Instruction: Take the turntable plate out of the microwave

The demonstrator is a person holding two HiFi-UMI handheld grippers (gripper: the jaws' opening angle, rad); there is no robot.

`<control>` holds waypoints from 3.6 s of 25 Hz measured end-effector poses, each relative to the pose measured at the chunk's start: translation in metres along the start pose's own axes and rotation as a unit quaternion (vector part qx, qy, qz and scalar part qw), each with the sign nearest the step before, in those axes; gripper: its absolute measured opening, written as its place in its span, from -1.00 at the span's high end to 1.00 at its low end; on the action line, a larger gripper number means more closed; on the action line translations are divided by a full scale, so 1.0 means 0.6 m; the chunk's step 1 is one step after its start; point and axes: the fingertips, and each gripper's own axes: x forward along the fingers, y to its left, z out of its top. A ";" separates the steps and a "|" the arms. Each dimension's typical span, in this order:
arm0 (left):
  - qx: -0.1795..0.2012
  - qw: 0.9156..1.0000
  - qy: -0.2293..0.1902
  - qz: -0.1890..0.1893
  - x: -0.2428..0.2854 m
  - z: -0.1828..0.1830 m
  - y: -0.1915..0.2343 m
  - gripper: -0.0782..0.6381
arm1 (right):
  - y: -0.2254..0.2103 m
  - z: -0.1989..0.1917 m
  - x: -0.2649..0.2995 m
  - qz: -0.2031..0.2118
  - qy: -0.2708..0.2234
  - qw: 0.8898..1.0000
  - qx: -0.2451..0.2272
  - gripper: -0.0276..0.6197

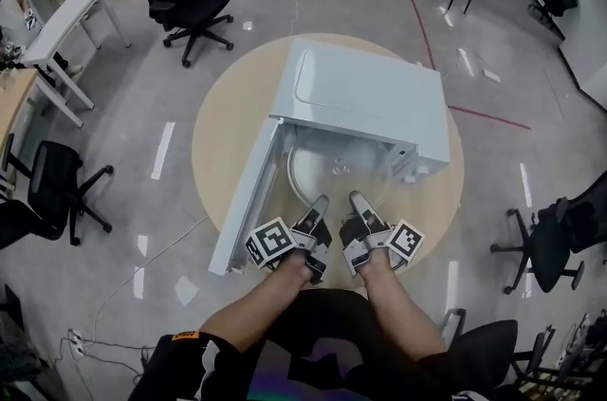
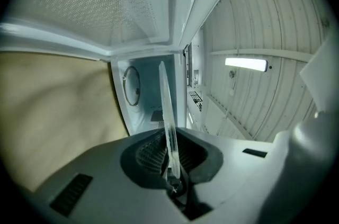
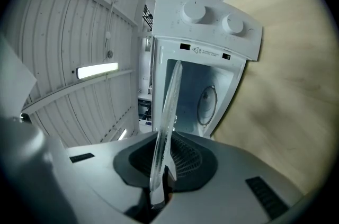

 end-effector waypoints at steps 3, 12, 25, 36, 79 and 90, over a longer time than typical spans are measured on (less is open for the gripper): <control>-0.002 1.000 -0.012 0.000 -0.010 -0.020 -0.001 0.58 | 0.004 -0.001 -0.017 0.005 0.014 1.000 -0.002 0.79; 0.011 0.999 -0.038 0.009 -0.017 -0.108 -0.002 0.58 | 0.001 0.021 -0.094 0.019 0.048 0.999 0.006 0.79; 0.016 0.997 -0.077 0.017 -0.063 -0.226 0.011 0.58 | -0.013 0.014 -0.211 0.022 0.092 0.996 0.005 0.79; 0.000 0.995 -0.101 0.025 -0.092 -0.305 0.048 0.58 | -0.046 0.005 -0.286 0.008 0.123 0.992 -0.001 0.79; -0.072 0.982 -0.108 0.135 -0.062 -0.325 0.239 0.58 | -0.267 -0.002 -0.302 -0.099 0.130 0.984 0.066 0.78; -0.056 0.981 -0.113 0.147 -0.061 -0.320 0.249 0.60 | -0.267 -0.015 -0.342 -0.099 0.150 0.977 0.111 0.78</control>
